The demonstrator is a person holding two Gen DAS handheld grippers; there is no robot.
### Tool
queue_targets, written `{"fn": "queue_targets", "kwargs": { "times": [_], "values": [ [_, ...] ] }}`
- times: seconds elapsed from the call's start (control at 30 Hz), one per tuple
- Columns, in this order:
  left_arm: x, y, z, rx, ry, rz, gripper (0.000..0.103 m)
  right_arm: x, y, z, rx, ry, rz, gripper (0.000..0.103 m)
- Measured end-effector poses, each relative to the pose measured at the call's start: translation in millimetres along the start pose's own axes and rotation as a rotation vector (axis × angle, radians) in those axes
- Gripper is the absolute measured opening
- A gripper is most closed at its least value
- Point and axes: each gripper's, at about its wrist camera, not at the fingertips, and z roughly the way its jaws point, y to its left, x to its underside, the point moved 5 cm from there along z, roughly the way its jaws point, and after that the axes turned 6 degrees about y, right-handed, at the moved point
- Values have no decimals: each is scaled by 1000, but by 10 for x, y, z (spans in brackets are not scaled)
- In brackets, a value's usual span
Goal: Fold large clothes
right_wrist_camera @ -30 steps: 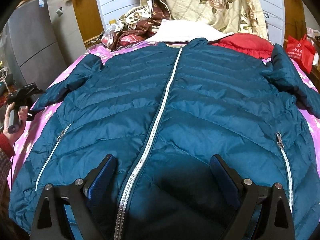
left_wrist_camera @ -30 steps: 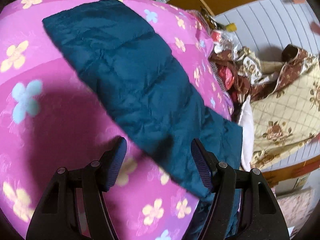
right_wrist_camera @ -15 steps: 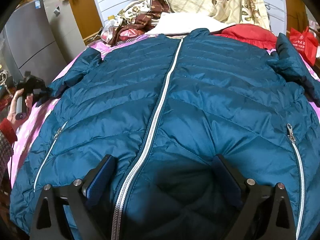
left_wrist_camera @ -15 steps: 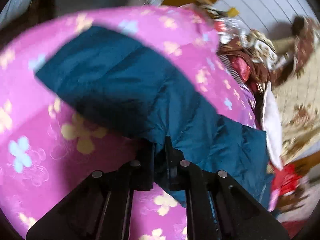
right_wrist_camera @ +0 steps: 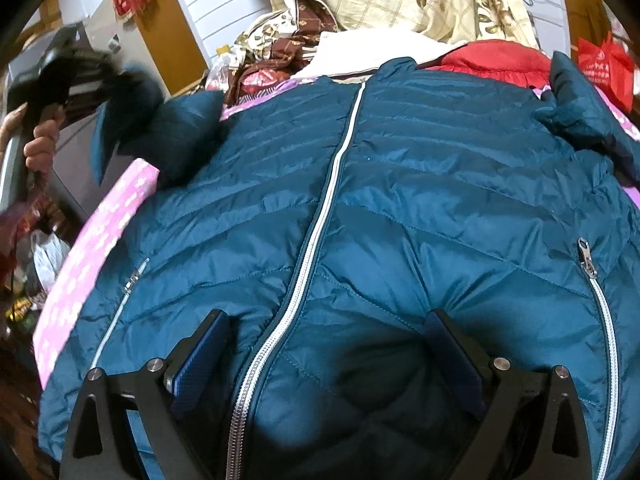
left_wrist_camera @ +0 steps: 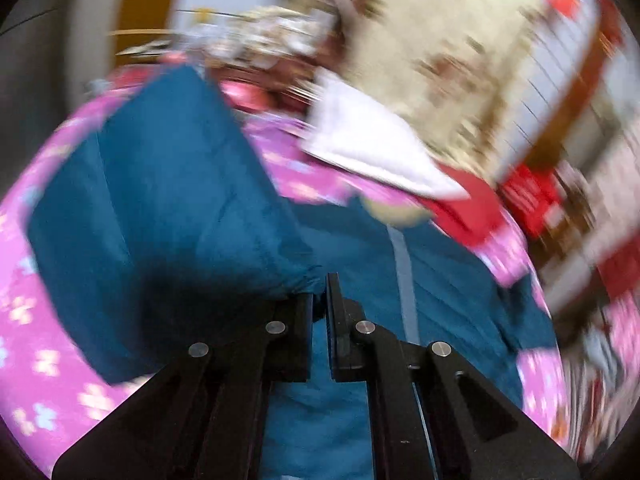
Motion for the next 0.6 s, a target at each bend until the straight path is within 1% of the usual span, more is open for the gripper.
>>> {"fn": "queue_targets", "kwargs": {
  "times": [0.07, 0.13, 0.2, 0.3, 0.33, 0.37, 0.4, 0.43, 0.47, 0.53, 0.6],
  "values": [
    [152, -372, 163, 25, 47, 66, 4, -1, -36, -16, -19, -10, 21, 98],
    [310, -604, 275, 40, 75, 98, 5, -2, -66, -27, -40, -18, 41, 98],
    [415, -690, 331, 41, 99, 112, 5, -4, -80, -29, -51, -22, 51, 98],
    [637, -727, 289, 82, 145, 100, 7, -2, -71, -29, -57, -23, 55, 98],
    [712, -731, 250, 90, 155, 106, 11, -9, -67, -28, -57, -22, 54, 98],
    [800, -738, 185, 94, 161, 117, 21, -8, -64, -26, -56, -22, 54, 98],
    [888, -737, 116, 89, 162, 128, 29, -7, -64, -26, -56, -21, 54, 98],
    [964, -719, 47, 82, 152, 133, 43, -7, -74, -29, -55, -21, 54, 98],
    [1065, -689, -39, 72, 130, 132, 54, -6, -71, -25, -53, -20, 53, 98],
    [1282, -597, -196, 46, 88, 112, 59, -9, -68, -17, -45, -17, 49, 98],
    [1508, -418, -300, -4, 44, 59, 59, -6, -53, -6, -30, -12, 42, 98]
  ]
}}
